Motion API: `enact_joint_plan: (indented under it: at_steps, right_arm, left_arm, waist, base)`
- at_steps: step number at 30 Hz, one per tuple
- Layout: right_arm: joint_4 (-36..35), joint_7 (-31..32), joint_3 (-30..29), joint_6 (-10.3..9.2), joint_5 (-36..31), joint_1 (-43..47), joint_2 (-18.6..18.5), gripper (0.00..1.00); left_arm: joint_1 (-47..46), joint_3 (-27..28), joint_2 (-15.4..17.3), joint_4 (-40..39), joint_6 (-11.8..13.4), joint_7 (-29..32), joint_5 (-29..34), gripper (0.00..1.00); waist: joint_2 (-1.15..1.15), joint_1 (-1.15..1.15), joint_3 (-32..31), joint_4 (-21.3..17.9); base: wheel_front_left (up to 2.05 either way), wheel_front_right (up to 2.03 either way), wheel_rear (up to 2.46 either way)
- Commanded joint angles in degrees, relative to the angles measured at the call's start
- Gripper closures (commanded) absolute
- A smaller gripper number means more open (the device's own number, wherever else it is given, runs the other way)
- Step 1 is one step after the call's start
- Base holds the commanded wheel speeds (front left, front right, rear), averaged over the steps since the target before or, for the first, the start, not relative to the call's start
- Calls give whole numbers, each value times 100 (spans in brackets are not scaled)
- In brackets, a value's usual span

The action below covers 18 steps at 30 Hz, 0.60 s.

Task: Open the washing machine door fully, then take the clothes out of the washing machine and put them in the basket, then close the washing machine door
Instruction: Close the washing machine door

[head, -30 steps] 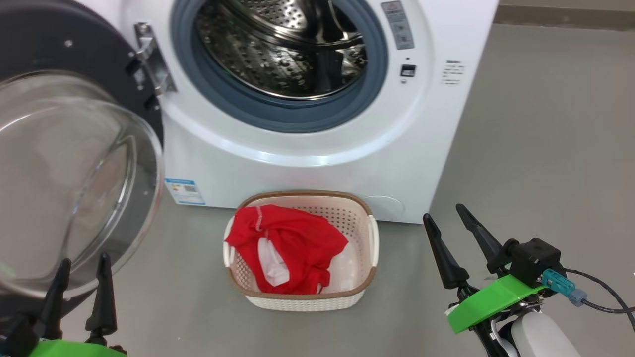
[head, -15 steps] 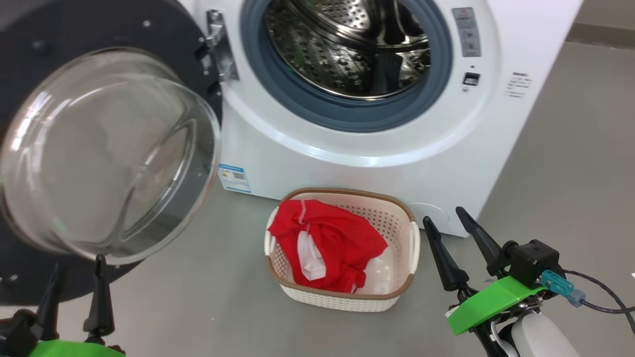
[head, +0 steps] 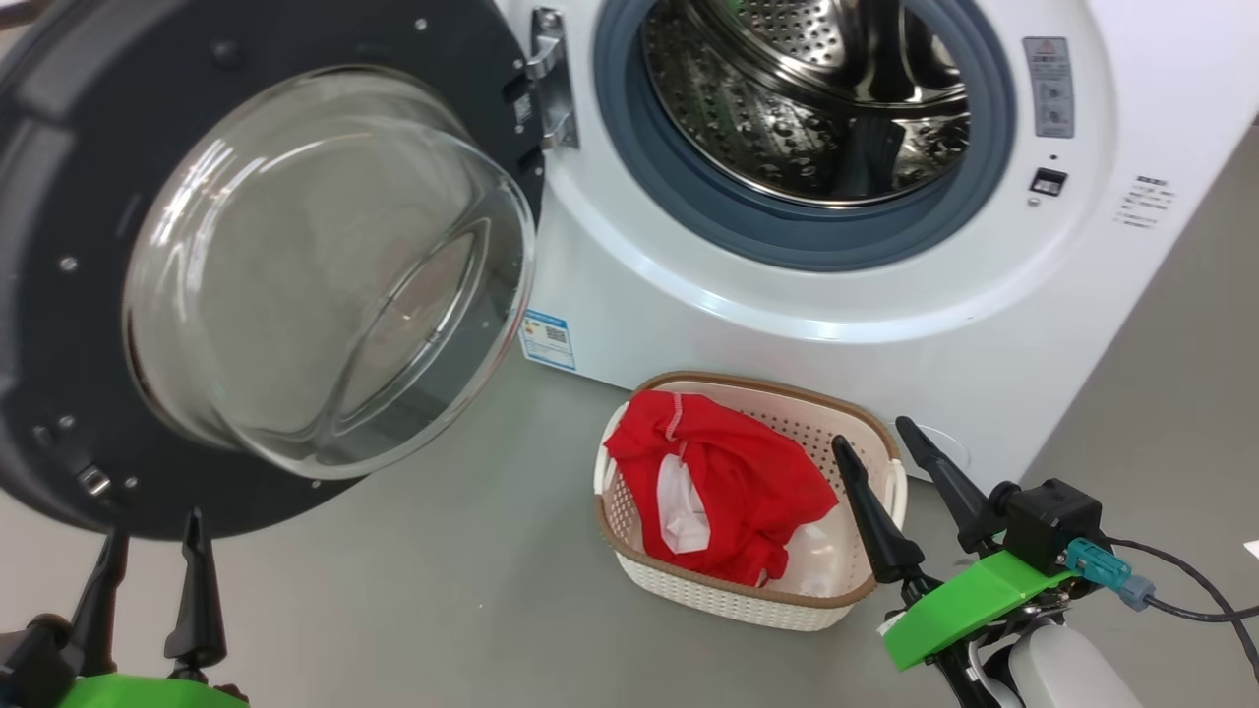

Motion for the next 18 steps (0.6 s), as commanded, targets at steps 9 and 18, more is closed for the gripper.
enact_joint_plan:
  at_steps: [9, 18]
  right_arm:
    - [-88, -28, 163, 9, 33, -153, 15, 0]
    - [-83, -28, 191, 9, 54, -144, 6, 0]
  left_arm:
    - [-114, 277, 131, -75, 28, -53, 89, 0]
    - [-81, 306, 120, -115, 39, -53, 100, 0]
  waist:
    - [0, 0, -12, 214]
    - [0, 0, -33, 182]
  base:
    - [0, 0, 0]
    - [0, 0, 0]
